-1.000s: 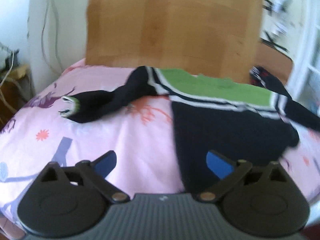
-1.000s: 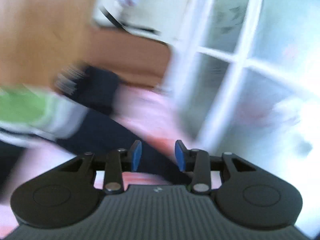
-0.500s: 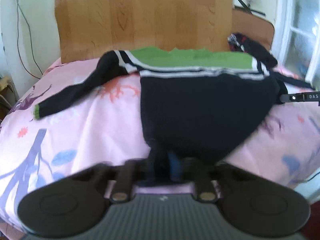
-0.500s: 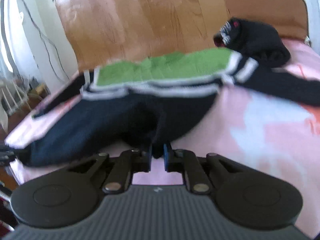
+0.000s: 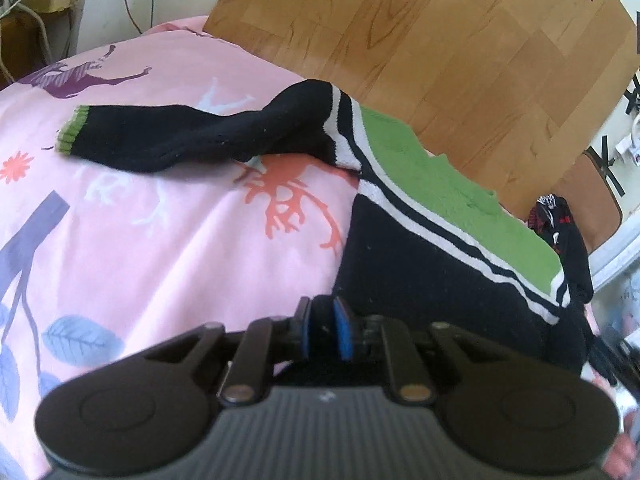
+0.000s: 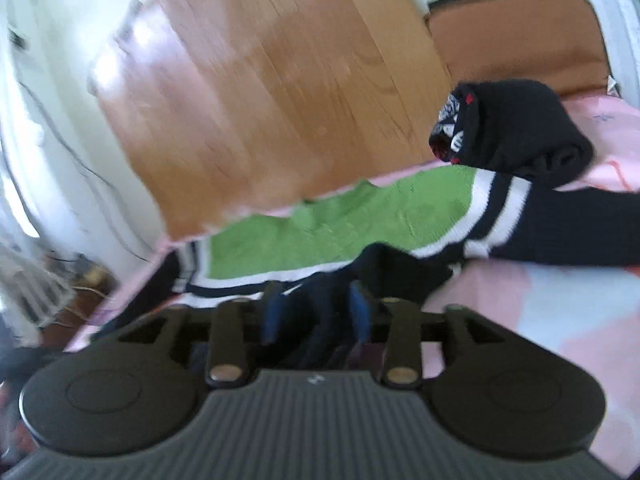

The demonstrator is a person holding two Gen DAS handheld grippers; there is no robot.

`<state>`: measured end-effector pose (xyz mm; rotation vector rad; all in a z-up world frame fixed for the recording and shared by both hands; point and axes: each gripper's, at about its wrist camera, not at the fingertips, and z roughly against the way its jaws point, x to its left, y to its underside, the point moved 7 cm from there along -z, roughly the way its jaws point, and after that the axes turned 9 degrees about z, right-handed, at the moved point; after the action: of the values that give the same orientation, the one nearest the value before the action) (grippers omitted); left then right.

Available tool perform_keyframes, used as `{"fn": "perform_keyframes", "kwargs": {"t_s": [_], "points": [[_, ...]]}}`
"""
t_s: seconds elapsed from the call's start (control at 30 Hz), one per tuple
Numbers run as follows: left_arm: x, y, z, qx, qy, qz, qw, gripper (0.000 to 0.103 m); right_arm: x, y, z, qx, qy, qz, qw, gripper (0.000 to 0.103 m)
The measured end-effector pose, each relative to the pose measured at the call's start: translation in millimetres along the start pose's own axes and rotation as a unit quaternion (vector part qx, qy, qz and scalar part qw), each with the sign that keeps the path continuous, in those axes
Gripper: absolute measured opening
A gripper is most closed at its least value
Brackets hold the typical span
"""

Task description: Fold small clothes

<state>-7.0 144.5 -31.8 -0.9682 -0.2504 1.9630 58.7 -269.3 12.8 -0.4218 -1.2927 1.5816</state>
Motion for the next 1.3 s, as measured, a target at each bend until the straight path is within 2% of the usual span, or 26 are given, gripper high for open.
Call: {"fn": "perform_keyframes", "kwargs": {"t_s": [0.1, 0.27, 0.3, 0.37, 0.43, 0.5, 0.6, 0.63, 0.7, 0.77, 0.83, 0.93, 1.0, 1.03, 1.07, 1.23, 1.3], "points": [[-1, -2, -2, 0.005, -0.002, -0.005, 1.0, 0.013, 8, 19, 14, 0.011, -0.018, 0.024, 0.999, 0.053], [-2, -3, 0, 0.004, -0.004, 0.001, 1.0, 0.013, 11, 42, -27, 0.068, -0.018, 0.039, 0.997, 0.056], [-2, -3, 0, 0.003, -0.005, 0.002, 1.0, 0.013, 11, 44, -36, 0.078, -0.019, 0.036, 0.996, 0.053], [-2, -2, 2, 0.003, -0.009, 0.001, 1.0, 0.012, 15, 47, -48, 0.1, -0.022, 0.036, 0.994, 0.019], [-3, -1, 10, 0.002, -0.009, -0.001, 1.0, 0.011, 16, 38, -44, 0.109, -0.017, 0.021, 0.994, 0.017], [-4, 1, 24, -0.001, 0.001, -0.004, 1.0, 0.011, 16, 15, -22, 0.097, -0.034, -0.009, 0.995, 0.016], [-12, 6, 55, -0.004, 0.042, -0.013, 0.999, 0.011, 16, -36, 23, 0.055, -0.046, -0.019, 0.997, 0.016], [-16, 8, 63, -0.006, 0.047, -0.022, 0.9986, 0.011, 17, -50, 32, 0.041, -0.031, -0.007, 0.999, 0.017], [-19, 10, 66, -0.008, 0.04, -0.029, 0.9988, 0.011, 18, -67, 35, 0.013, -0.005, 0.013, 1.0, 0.026], [-19, 10, 63, -0.013, 0.022, -0.031, 0.9992, 0.011, 15, -66, 28, 0.005, 0.02, 0.025, 0.999, 0.041], [-12, 13, 56, -0.011, -0.003, -0.02, 0.9997, 0.011, 9, -53, 21, 0.01, 0.028, 0.018, 0.999, 0.043], [-5, 23, 51, 0.006, 0.002, -0.015, 0.9999, 0.012, -2, -23, 21, 0.03, 0.034, 0.008, 0.999, 0.043], [-5, 28, 50, 0.01, -0.004, -0.028, 0.9995, 0.013, -8, 1, 31, 0.045, 0.035, 0.005, 0.998, 0.051], [-6, 30, 51, 0.01, -0.005, -0.032, 0.9994, 0.013, -8, 9, 32, 0.054, 0.032, 0.0, 0.998, 0.06], [-6, 32, 52, 0.008, -0.006, -0.038, 0.9992, 0.014, -9, 20, 35, 0.065, 0.026, -0.006, 0.998, 0.063], [-10, 44, 50, 0.016, -0.01, -0.052, 0.9985, 0.02, 15, 56, 38, 0.095, -0.019, -0.007, 0.995, 0.063], [-11, 48, 52, 0.018, -0.01, -0.056, 0.9982, 0.021, 28, 61, 31, 0.1, -0.012, 0.018, 0.995, 0.063]]}}
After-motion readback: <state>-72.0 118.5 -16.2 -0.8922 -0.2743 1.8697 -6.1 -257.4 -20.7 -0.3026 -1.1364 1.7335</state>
